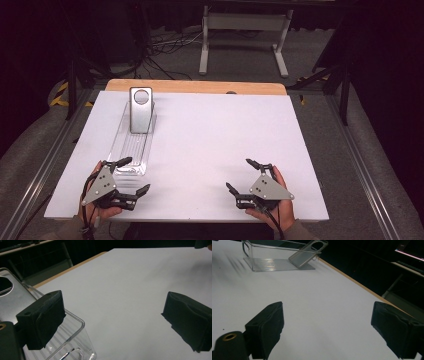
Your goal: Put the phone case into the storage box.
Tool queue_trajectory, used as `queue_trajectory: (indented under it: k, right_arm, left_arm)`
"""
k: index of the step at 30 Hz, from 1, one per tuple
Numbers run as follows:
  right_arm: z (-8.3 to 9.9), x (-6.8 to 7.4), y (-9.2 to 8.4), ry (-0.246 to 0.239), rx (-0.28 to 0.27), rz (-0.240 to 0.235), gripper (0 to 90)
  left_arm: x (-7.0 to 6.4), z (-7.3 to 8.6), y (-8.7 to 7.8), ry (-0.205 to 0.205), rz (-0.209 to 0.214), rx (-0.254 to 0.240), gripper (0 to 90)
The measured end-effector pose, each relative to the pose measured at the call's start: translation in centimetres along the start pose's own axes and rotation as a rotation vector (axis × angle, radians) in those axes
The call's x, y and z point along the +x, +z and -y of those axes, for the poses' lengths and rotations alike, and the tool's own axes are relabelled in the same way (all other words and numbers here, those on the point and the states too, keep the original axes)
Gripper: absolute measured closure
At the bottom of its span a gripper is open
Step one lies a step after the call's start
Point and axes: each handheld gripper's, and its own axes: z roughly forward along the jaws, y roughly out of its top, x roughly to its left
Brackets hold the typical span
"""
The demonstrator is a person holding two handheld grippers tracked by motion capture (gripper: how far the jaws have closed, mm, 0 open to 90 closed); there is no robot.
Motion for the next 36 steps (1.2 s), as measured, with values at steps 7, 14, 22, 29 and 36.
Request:
queue_trajectory:
  k: [7, 14, 22, 29, 36]
  right_arm:
    - [0.01, -0.02, -0.28, -0.002, -0.01, -0.005, 12.0]
    - [-0.01, 0.24, -0.04, -0.004, 0.002, -0.001, 12.0]
    - [-0.24, 0.6, 0.05, -0.011, 0.0, -0.011, 12.0]
    - [-0.12, 0.45, -0.25, -0.006, 0.002, -0.005, 12.2]
    - [-0.18, 0.56, -0.26, -0.01, 0.007, 0.001, 12.3]
  left_arm:
    - [-0.01, -0.01, 0.16, -0.002, 0.001, 0.006, 4.5]
    - [0.06, -0.09, -0.11, 0.008, 0.015, -0.01, 4.4]
    - [0.21, -0.44, -0.55, -0.012, 0.007, -0.037, 4.7]
    - [0.16, -0.58, -0.4, -0.01, 0.014, -0.031, 4.8]
    - [0.09, -0.51, -0.33, -0.014, 0.021, -0.031, 4.8]
